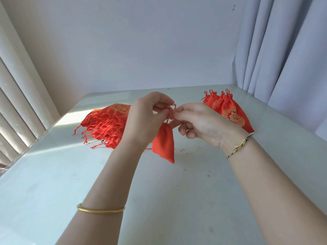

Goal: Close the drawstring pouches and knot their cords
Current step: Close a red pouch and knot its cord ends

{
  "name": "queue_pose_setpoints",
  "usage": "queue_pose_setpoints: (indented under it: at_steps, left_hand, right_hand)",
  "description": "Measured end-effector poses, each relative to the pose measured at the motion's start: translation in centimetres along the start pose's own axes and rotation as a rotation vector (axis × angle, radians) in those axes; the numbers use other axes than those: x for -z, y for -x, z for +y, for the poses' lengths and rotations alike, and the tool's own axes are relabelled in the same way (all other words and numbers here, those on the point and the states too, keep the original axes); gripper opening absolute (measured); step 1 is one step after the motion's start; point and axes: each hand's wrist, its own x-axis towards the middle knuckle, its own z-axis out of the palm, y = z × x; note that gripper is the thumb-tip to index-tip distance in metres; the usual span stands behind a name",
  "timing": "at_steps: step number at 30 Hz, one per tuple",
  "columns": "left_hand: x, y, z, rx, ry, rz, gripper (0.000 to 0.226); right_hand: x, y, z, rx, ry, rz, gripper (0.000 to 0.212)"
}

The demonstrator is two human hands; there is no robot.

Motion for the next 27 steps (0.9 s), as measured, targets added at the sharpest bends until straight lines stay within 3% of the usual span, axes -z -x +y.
queue_pose_setpoints:
  at_steps: [11, 16, 21, 27]
  left_hand:
    - [0.1, 0.0, -0.3, 0.031, 0.200, -0.005, 0.027]
    - [-0.1, -0.1, -0.6, 0.086, 0.266, -0.012, 0.025]
    - [0.4, -0.2, -1.4, 0.188, 0.341, -0.020, 0.023]
    - [0.5, -0.3, -2.8, 0.321, 0.230, 0.081, 0.012]
  right_hand:
    - [-0.6, -0.7, 0.7, -0.002, -0.168, 0.082, 0.011]
    - [-0.5, -1.1, 0.8, -0.114, -0.295, 0.049, 0.027]
    - [0.3, -1.0, 0.9, -0.096, -0.286, 0.123, 0.037]
    - [0.3, -1.0, 1.5, -0.100, -0.222, 0.238, 0.031]
